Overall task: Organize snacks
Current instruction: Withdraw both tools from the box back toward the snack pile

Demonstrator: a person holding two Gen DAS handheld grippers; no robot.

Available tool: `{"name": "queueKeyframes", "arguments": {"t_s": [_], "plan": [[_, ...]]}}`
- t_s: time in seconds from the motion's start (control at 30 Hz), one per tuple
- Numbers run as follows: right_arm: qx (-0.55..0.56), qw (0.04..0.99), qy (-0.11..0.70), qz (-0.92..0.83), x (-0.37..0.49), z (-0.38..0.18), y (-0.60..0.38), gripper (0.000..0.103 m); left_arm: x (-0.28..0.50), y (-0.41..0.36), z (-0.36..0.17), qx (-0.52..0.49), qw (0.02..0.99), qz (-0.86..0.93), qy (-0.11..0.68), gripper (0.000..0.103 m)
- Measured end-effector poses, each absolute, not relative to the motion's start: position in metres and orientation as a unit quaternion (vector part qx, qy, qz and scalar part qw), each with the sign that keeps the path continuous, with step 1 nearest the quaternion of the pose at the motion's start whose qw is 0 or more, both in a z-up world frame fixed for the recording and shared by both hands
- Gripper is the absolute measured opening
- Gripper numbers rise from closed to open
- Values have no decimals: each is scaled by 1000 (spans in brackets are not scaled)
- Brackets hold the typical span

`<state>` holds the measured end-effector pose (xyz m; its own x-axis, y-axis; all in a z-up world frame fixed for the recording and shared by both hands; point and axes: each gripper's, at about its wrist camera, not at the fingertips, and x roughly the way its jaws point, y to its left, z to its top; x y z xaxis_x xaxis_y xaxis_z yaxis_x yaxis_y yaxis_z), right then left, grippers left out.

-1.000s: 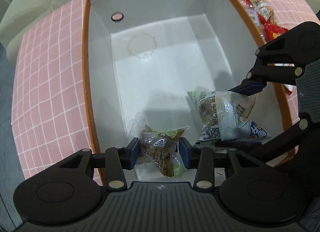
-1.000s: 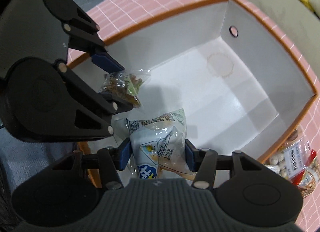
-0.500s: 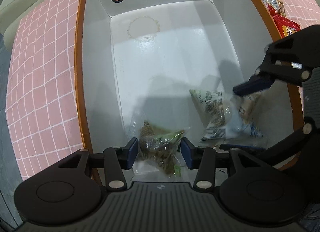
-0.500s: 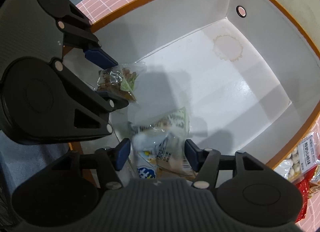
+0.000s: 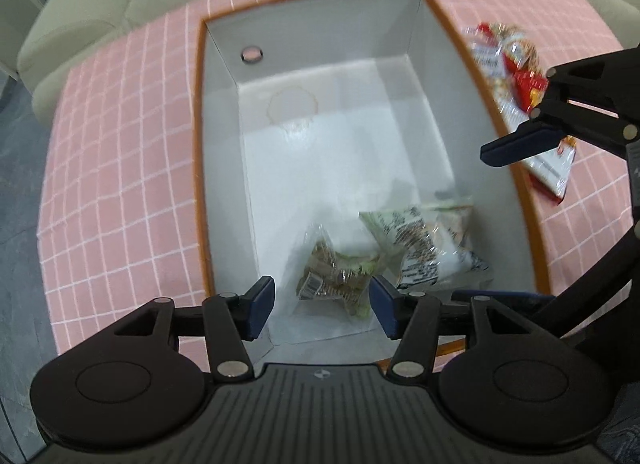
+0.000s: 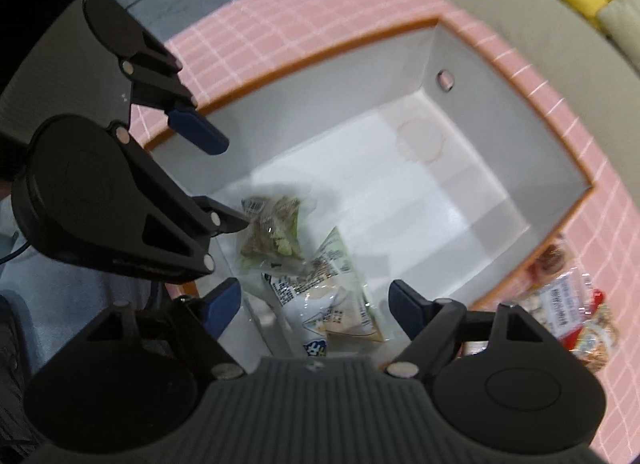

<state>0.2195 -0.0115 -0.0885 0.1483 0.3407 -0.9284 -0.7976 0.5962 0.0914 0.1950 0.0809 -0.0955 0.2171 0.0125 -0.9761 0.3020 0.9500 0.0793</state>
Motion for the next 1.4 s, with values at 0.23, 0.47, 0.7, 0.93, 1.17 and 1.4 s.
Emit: {"name": "queueKeyframes", "arguments": {"t_s": [0.23, 0.47, 0.7, 0.93, 1.17, 1.4], "plan": [[-213, 780, 455, 373, 194, -44, -45, 82, 172, 65, -47, 113, 824, -72, 551, 64], [-178, 833, 404, 334, 169, -16, -90, 84, 140, 23, -7, 109, 874, -78, 468, 68], [-131, 877, 377, 267, 138, -17, -147, 85, 119, -24, 5, 87, 908, -99, 399, 69], [-93, 907, 356, 204, 102, -40, -202, 87, 106, -59, -15, 34, 918, -113, 379, 69], [-53, 929, 345, 120, 89, -82, -240, 87, 96, -81, -50, 15, 917, -129, 377, 69], [-22, 928, 366, 69, 97, -110, -262, 86, 96, -87, -76, -17, 910, -122, 395, 69]]}}
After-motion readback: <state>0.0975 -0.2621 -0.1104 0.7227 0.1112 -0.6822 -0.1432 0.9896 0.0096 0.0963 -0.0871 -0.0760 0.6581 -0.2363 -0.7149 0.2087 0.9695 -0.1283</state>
